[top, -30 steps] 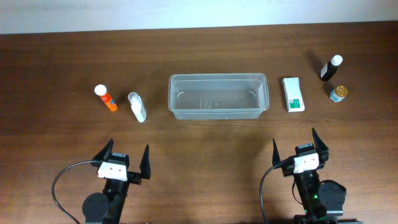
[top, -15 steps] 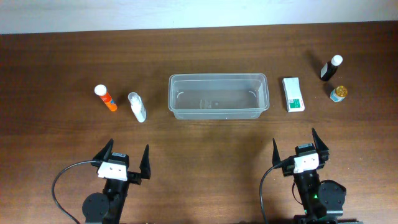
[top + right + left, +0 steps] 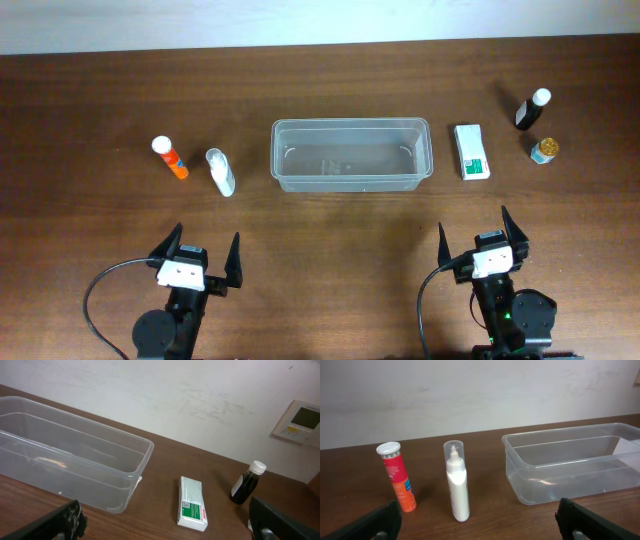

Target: Pack container

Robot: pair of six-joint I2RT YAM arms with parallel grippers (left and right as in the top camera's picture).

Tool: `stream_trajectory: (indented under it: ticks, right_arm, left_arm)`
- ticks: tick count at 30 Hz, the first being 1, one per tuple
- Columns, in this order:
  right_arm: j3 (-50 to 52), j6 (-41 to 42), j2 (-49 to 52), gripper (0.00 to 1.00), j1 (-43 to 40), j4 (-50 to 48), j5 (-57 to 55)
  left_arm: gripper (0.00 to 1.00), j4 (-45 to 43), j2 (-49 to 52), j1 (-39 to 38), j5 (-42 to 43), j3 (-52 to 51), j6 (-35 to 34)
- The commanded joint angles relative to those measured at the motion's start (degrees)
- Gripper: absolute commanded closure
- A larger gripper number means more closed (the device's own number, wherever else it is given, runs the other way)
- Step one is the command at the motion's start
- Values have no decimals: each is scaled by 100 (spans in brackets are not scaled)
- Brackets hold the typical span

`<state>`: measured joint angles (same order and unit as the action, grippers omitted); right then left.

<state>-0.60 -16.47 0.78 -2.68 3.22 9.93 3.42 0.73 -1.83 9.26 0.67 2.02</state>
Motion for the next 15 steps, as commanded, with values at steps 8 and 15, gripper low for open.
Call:
stream_trajectory:
  ticks: [8,15]
  right_arm:
    - [28,87,-57,2,42,46,-52]
    - [28,90,-57,2,42,46,-20]
  left_arm:
    - [1,24,-44,28,85,-13,85]
    - [1,24,-44,28,85,-13,85]
